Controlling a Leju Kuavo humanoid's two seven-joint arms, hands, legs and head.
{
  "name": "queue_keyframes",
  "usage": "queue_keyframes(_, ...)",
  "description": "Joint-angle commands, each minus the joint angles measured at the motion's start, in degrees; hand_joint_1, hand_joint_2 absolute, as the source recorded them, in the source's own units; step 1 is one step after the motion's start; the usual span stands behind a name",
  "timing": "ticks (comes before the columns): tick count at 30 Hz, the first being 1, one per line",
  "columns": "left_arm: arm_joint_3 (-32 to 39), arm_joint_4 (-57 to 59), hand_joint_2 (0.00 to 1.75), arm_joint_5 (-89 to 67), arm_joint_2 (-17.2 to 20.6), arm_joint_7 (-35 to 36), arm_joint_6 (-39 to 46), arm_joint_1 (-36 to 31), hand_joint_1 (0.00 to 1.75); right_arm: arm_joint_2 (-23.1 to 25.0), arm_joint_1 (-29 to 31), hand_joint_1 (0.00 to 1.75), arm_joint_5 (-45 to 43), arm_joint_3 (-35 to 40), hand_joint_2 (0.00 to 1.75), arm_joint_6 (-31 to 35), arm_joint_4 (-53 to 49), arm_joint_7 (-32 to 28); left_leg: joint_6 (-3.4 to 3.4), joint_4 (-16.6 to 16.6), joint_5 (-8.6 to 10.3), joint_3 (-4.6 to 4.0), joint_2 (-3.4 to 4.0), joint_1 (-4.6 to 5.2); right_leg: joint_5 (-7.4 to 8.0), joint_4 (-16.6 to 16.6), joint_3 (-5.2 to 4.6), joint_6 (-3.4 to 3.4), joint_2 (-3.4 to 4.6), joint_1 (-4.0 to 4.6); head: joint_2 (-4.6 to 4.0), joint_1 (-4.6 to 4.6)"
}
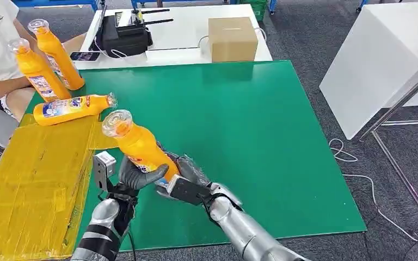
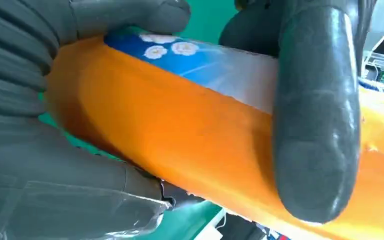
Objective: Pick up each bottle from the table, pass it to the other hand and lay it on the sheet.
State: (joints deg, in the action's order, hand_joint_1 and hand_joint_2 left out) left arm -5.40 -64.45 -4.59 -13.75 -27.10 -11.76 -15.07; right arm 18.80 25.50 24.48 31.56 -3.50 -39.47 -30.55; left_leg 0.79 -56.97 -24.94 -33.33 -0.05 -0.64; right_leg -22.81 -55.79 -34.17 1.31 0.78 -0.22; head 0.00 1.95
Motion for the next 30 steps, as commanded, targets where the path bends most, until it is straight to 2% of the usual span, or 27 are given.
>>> queue_keyframes(1, 5.3, -5.1, 1.75, -12.0, -0.6, 1.1, 15.4, -2.3, 1.75, 0.7, -7.8, 0.00, -1.6, -9.7, 0.00, -1.5, -15.5, -1.0, -0.01, -0.1, -0.14, 0.12, -0.05, -0.06, -0.14, 0.0, 0.15, -0.03, -0.12, 0.07, 0.00, 0.02)
queue_keyframes(2, 5.1, -6.6, 1.75, -19.9, -0.8, 1.2, 23.8, -2.0, 1.75, 0.2, -9.1, 0.00, -2.5, -12.5, 0.00, -1.4, -19.6, -0.3, -0.01, 0.0, -0.07, 0.04, -0.08, -0.04, -0.09, 0.0, 0.08, -0.01, -0.13, 0.05, 0.00, 0.00)
queue_keyframes(3, 5.0, -7.3, 1.75, -21.7, -0.9, 1.5, 25.0, -2.0, 1.75, -0.3, -9.7, 0.00, -2.7, -13.7, 0.00, -2.1, -21.9, 0.7, -0.01, -0.1, -0.13, 0.13, -0.07, -0.05, -0.14, 0.0, 0.16, -0.01, -0.15, 0.06, 0.00, -0.07)
queue_keyframes(9, 5.3, -7.1, 1.75, -22.0, -1.1, 1.5, 25.0, -2.1, 1.75, -0.1, -10.3, 0.00, -2.6, -14.3, 0.00, -2.9, -22.5, 1.2, 0.03, 0.0, -0.06, 0.08, -0.21, 0.01, -0.10, 0.0, 0.11, 0.02, -0.30, 0.03, 0.00, 0.02)
queue_keyframes(11, 4.4, -5.0, 1.75, -36.2, -0.8, 2.2, 38.9, -2.9, 1.75, 0.0, -10.5, 0.00, -3.6, -16.1, 0.00, -1.1, -23.6, 0.7, 0.03, 0.0, -0.10, 0.15, -0.11, -0.02, -0.10, 0.0, 0.17, 0.02, -0.20, 0.05, 0.00, 0.02)
queue_keyframes(13, 3.9, -1.0, 1.75, -43.9, 0.2, 4.6, 44.6, -4.3, 1.75, -0.6, -11.2, 0.00, -5.8, -18.9, 0.00, -0.2, -26.3, 1.9, 0.01, 0.0, -0.09, 0.19, -0.19, 0.01, -0.14, 0.0, 0.23, 0.01, -0.33, 0.04, 0.00, 0.00)
queue_keyframes(14, 3.6, 2.7, 1.75, -51.2, 1.1, 6.8, 50.1, -5.3, 1.75, -1.1, -11.7, 0.00, -7.0, -20.8, 0.00, 0.1, -28.4, 2.0, 0.01, 0.0, -0.04, 0.09, -0.29, 0.01, -0.11, 0.0, 0.16, 0.00, -0.40, 0.03, 0.00, 0.00)
queue_keyframes(16, 8.7, 1.9, 1.75, -73.2, 1.1, 14.3, 51.8, -5.0, 1.75, -1.7, -12.3, 0.00, -9.1, -23.0, 0.00, -0.2, -30.6, 2.5, 0.00, 0.1, -0.01, 0.18, -0.37, 0.03, -0.12, 0.1, 0.24, -0.01, -0.46, 0.00, 0.00, 0.04)
queue_keyframes(17, 8.9, 3.3, 1.75, -82.3, 1.6, 20.4, 51.8, -5.5, 1.75, -1.9, -12.5, 0.00, -9.5, -23.7, 0.00, -0.2, -31.4, 2.6, 0.01, 0.1, 0.00, 0.12, -0.30, 0.04, -0.08, 0.1, 0.15, 0.00, -0.36, -0.02, 0.00, 0.00)
queue_keyframes(18, -9.8, 12.6, 1.75, -85.4, 13.2, 44.0, 51.8, -9.8, 1.75, -2.1, -13.0, 0.00, -10.1, -24.8, 0.00, -0.3, -32.8, 2.9, 0.01, 0.1, -0.04, 0.22, -0.24, 0.02, -0.09, 0.1, 0.24, 0.00, -0.32, 0.00, 0.00, 0.00)
queue_keyframes(19, -22.1, 24.8, 1.75, -85.4, 16.9, 57.1, 51.7, -15.4, 1.75, -2.0, -13.0, 0.00, -10.8, -25.6, 0.00, -0.4, -33.3, 3.2, 0.00, 0.1, 0.00, 0.17, -0.20, 0.04, -0.05, 0.1, 0.18, -0.01, -0.27, -0.02, 0.00, 0.02)
queue_keyframes(20, -21.5, 33.8, 1.75, -85.4, 15.9, 57.6, 51.3, -18.4, 1.75, -2.1, -12.8, 0.00, -12.0, -26.2, 0.00, -1.2, -33.9, 3.8, -0.04, 0.2, 0.07, 0.27, -0.54, 0.03, -0.11, 0.1, 0.37, -0.05, -0.62, -0.01, 0.00, 0.02)
queue_keyframes(21, -23.8, 38.7, 1.75, -85.4, 16.6, 60.4, 50.1, -20.4, 1.75, -2.3, -12.7, 0.00, -12.3, -26.4, 0.00, -1.4, -34.0, 4.0, -0.01, 0.2, 0.13, 0.19, -0.77, 0.07, -0.13, 0.1, 0.34, -0.01, -0.85, -0.05, 0.00, -0.02)
queue_keyframes(22, -22.8, 41.4, 1.75, -85.4, 16.7, 60.0, 50.6, -21.2, 1.75, -2.3, -12.4, 0.00, -12.4, -26.4, 0.00, -1.4, -34.1, 4.1, -0.01, 0.2, 0.12, 0.26, -0.84, 0.04, -0.16, 0.1, 0.41, -0.02, -0.94, -0.01, 0.00, -0.05)
queue_keyframes(23, -22.5, 43.1, 1.75, -85.4, 17.9, 60.4, 50.0, -21.6, 1.75, -2.3, -12.3, 0.00, -12.6, -26.2, 0.00, -1.5, -34.3, 4.1, -0.05, 0.1, 0.11, 0.22, -0.38, 0.02, -0.04, 0.1, 0.20, -0.04, -0.46, 0.00, 0.00, -0.02)
queue_keyframes(24, -22.2, 44.2, 1.75, -85.4, 18.9, 61.1, 49.4, -21.6, 1.75, -2.4, -12.3, 0.00, -12.7, -25.9, 1.75, -1.7, -34.3, 4.1, -0.10, 0.2, 0.08, 0.38, -0.16, 0.04, -0.04, 0.1, 0.26, -0.07, -0.28, -0.02, 0.00, 0.09)
queue_keyframes(25, -22.4, 45.0, 1.75, -85.4, 20.1, 61.7, 49.3, -21.6, 1.75, -2.5, -12.2, 0.00, -12.8, -25.4, 1.75, -1.8, -34.2, 4.1, -0.08, 0.1, 0.02, 0.31, 0.17, 0.01, 0.02, 0.1, 0.16, -0.03, -0.03, 0.00, 0.00, 0.02)
queue_keyframes(29, -19.8, 46.8, 1.75, -85.4, 22.4, 60.7, 48.5, -20.5, 1.75, -3.1, -12.3, 0.00, -13.8, -24.4, 1.75, -1.7, -34.0, 4.0, -0.13, 0.1, -0.05, 0.44, 0.28, -0.10, -0.07, 0.0, 0.27, -0.02, 0.10, 0.15, 0.00, 0.00)
queue_keyframes(30, -19.7, 47.0, 1.75, -85.4, 22.7, 60.8, 48.0, -20.2, 1.75, -3.2, -12.2, 0.00, -14.1, -24.2, 1.75, -1.8, -33.9, 4.0, -0.13, 0.0, 0.02, 0.24, 0.27, -0.11, 0.00, 0.0, 0.08, -0.01, 0.12, 0.15, 0.00, 0.00)
